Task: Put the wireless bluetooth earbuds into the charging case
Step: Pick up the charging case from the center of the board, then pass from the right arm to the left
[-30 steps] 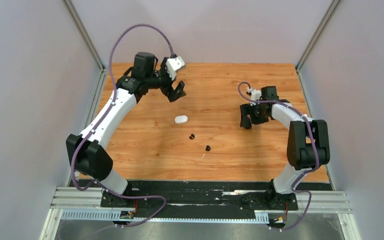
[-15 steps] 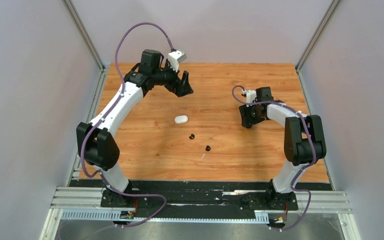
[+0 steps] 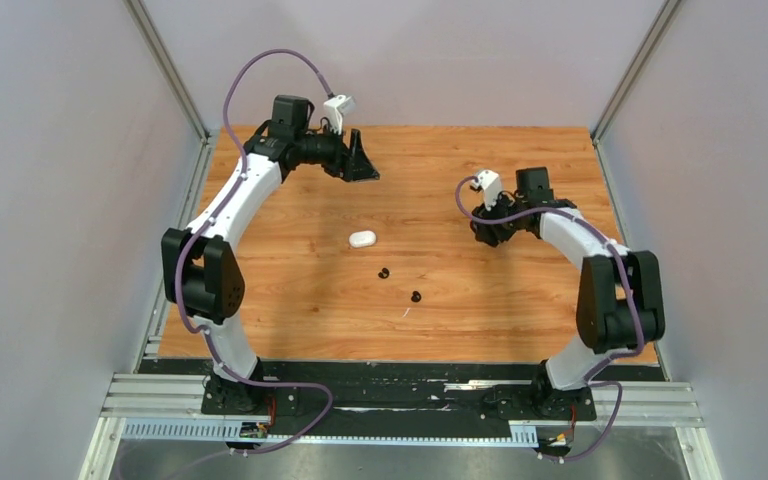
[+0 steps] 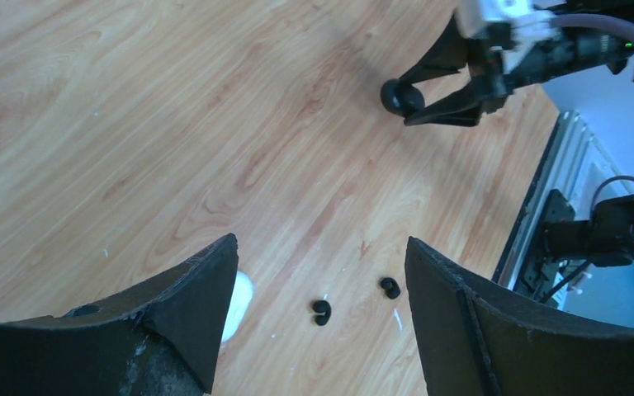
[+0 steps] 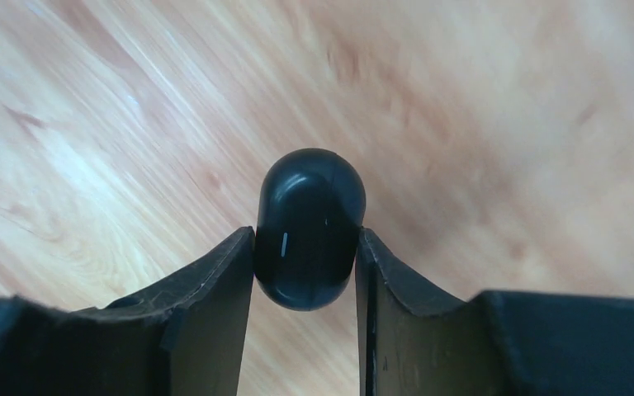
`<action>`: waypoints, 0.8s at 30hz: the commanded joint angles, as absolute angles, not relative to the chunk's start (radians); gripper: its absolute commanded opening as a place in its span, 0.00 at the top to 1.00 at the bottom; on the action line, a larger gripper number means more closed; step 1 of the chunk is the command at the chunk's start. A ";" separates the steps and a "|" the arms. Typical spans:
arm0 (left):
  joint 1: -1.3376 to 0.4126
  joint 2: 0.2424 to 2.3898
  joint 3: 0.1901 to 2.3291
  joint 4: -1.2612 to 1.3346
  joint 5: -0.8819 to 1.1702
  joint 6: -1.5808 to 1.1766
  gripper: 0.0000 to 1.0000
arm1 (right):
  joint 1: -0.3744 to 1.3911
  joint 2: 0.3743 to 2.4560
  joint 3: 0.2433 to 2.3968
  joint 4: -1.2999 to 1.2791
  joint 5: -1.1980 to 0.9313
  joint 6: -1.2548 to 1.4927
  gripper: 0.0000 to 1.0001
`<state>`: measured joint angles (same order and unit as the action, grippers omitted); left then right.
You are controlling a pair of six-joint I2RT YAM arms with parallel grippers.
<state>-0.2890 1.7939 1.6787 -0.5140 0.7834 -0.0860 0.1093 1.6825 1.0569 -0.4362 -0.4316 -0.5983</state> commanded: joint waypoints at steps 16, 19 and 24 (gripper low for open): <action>-0.339 1.781 1.601 -0.191 1.132 -0.126 0.31 | 0.469 1.473 1.248 -0.090 -0.571 -0.924 0.83; -0.342 1.785 1.614 -0.221 1.123 -0.113 0.31 | 0.482 1.498 1.286 -0.083 -0.536 -0.898 0.83; -0.343 1.802 1.630 -0.223 1.112 -0.119 0.35 | 0.496 1.523 1.318 -0.066 -0.515 -0.896 0.84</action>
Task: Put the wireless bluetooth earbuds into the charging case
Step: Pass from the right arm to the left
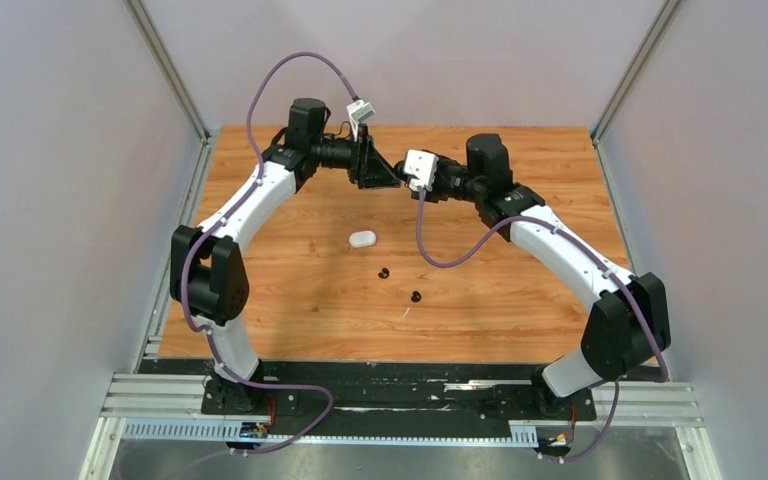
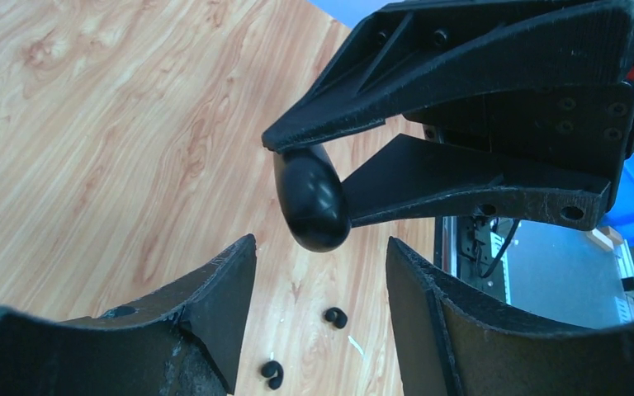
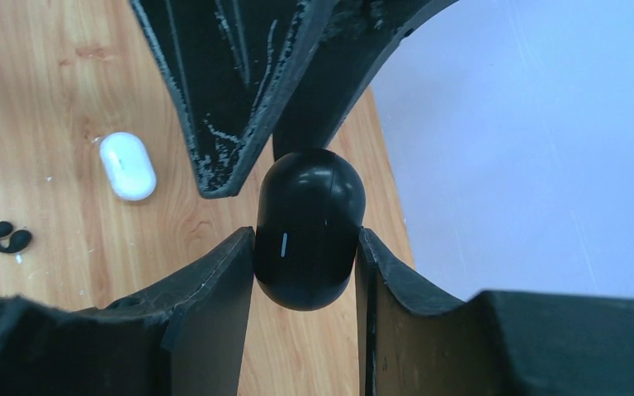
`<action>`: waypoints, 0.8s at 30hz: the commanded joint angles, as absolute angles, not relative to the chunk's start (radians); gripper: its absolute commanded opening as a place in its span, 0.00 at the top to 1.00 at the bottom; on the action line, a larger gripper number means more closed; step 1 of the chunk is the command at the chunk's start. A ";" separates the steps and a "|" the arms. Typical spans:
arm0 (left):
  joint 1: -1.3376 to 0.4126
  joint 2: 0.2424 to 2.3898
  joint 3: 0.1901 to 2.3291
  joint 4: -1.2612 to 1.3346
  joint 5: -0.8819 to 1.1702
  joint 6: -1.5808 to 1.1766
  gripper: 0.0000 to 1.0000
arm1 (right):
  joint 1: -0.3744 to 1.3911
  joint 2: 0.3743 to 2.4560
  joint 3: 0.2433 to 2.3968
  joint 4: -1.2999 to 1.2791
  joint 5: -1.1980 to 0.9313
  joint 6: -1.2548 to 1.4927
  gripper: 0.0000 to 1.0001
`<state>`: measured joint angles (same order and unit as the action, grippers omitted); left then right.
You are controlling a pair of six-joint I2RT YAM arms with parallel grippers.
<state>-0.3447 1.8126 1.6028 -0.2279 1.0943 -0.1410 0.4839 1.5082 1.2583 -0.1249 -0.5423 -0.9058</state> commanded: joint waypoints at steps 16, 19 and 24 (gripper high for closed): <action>-0.347 1.825 1.639 -0.152 1.123 -0.184 0.49 | 0.530 1.518 1.308 -0.056 -0.508 -0.904 0.85; -0.347 1.829 1.639 -0.140 1.123 -0.195 0.51 | 0.535 1.518 1.308 -0.052 -0.503 -0.905 0.85; -0.347 1.831 1.640 -0.137 1.122 -0.196 0.55 | 0.541 1.525 1.310 -0.045 -0.495 -0.907 0.85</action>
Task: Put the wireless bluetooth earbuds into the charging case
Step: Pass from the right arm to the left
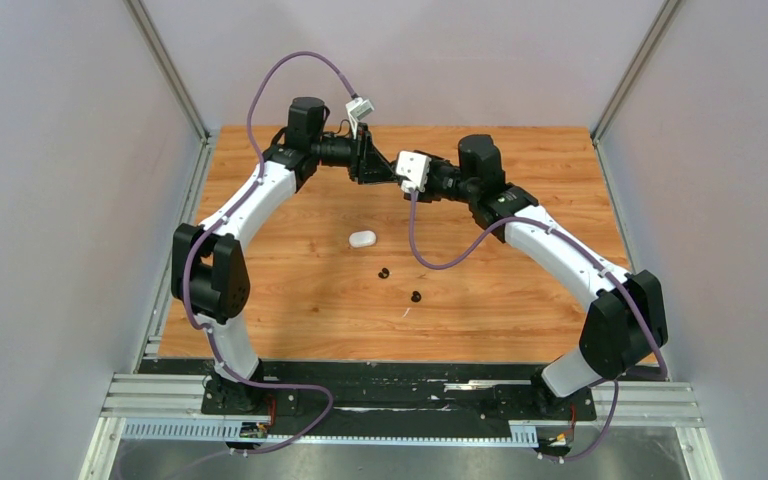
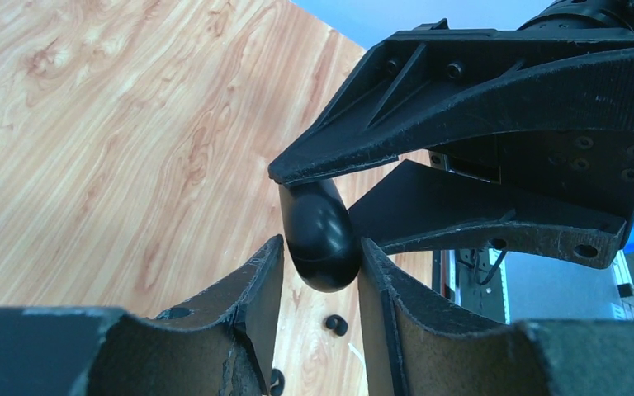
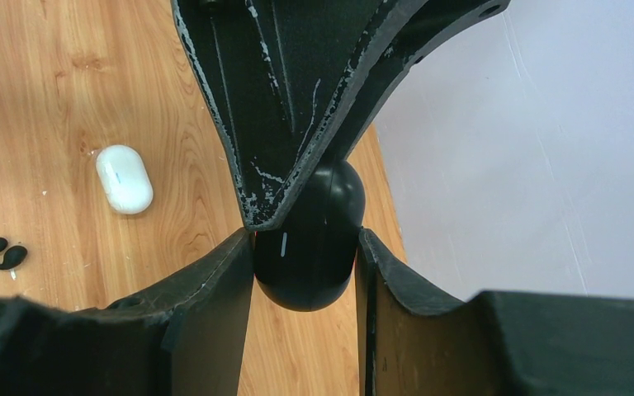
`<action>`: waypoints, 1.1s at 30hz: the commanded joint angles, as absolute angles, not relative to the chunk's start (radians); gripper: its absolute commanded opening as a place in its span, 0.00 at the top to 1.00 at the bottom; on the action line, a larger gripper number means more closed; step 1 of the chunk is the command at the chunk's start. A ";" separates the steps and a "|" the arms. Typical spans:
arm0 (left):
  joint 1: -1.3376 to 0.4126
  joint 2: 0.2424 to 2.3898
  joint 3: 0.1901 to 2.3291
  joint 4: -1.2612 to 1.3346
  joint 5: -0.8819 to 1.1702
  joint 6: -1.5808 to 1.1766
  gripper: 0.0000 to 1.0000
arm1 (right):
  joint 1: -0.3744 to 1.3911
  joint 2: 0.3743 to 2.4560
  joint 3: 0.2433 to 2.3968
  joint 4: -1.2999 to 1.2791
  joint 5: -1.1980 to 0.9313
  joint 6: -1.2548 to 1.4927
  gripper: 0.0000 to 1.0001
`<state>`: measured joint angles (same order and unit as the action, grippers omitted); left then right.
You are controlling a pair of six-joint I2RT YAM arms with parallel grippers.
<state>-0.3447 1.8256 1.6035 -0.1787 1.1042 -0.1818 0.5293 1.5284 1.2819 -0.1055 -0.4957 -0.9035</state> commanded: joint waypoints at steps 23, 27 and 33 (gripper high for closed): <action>-0.347 1.845 1.649 -0.124 1.119 -0.213 0.51 | 0.560 1.530 1.304 -0.037 -0.485 -0.908 0.84; -0.347 1.844 1.649 -0.121 1.122 -0.213 0.50 | 0.560 1.532 1.307 -0.038 -0.485 -0.907 0.84; -0.347 1.849 1.647 -0.085 1.153 -0.235 0.59 | 0.563 1.533 1.308 -0.037 -0.486 -0.909 0.84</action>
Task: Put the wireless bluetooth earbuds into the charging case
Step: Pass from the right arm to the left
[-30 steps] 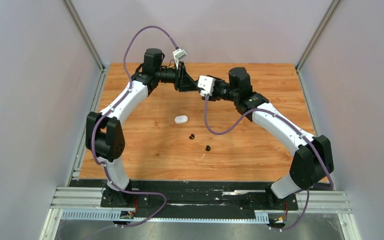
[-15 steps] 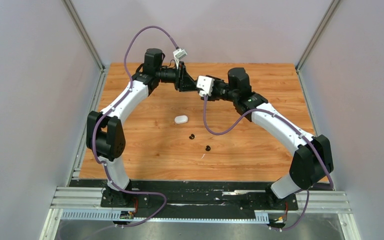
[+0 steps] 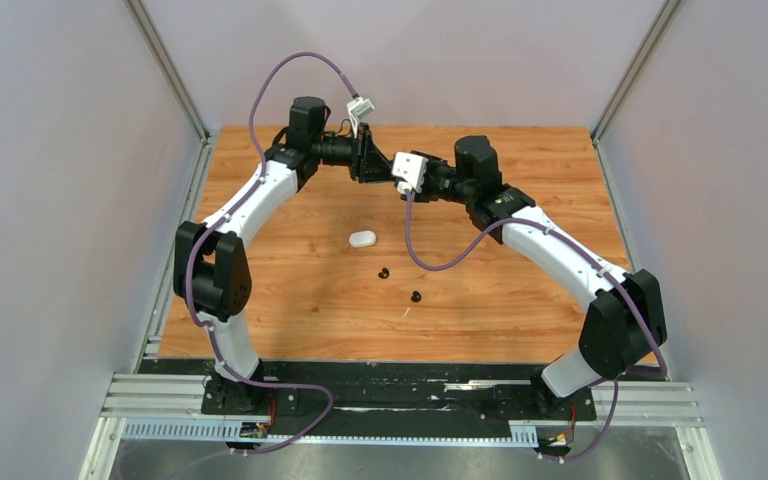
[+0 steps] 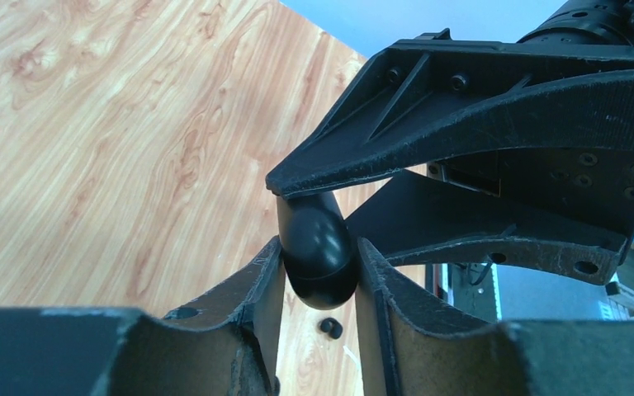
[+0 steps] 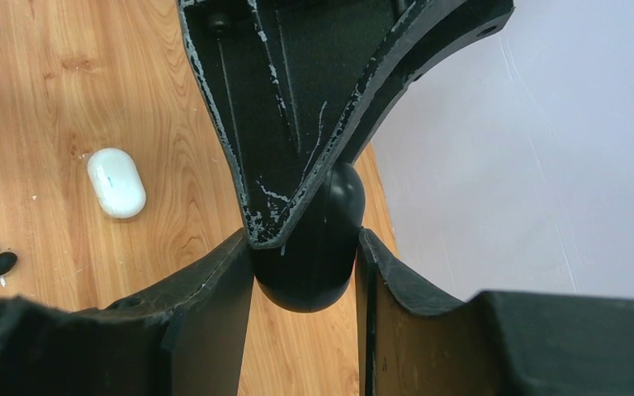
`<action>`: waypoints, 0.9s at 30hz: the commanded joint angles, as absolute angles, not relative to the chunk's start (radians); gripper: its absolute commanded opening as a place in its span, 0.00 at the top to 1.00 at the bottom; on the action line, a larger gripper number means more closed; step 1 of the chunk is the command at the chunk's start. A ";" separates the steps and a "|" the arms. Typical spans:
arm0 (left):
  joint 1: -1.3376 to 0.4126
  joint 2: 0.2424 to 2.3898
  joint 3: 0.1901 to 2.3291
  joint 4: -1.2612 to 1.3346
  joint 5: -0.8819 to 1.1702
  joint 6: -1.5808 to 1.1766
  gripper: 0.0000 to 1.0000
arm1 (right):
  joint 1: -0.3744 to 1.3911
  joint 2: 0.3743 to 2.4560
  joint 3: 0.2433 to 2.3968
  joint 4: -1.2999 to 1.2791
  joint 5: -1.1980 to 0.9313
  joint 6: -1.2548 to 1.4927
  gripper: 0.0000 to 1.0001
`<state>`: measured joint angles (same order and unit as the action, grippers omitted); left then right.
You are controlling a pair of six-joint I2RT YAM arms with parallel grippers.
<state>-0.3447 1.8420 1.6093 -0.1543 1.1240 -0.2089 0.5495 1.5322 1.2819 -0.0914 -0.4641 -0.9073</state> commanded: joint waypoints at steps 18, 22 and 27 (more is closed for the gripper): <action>-0.310 1.819 1.528 0.248 1.293 -0.319 1.00 | 0.431 1.596 1.581 -0.370 -0.713 -0.494 0.02; -0.312 1.742 1.465 0.079 1.320 0.022 1.00 | 0.337 1.656 1.700 -0.505 -0.922 -0.363 0.00; -0.322 1.699 1.496 -0.353 1.268 0.540 1.00 | 0.324 1.688 1.694 -0.534 -1.071 -0.347 0.00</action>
<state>-0.3126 1.7973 1.4601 -0.0811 1.2682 0.1032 0.3061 1.6501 1.6821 -0.4335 -0.8608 -0.4358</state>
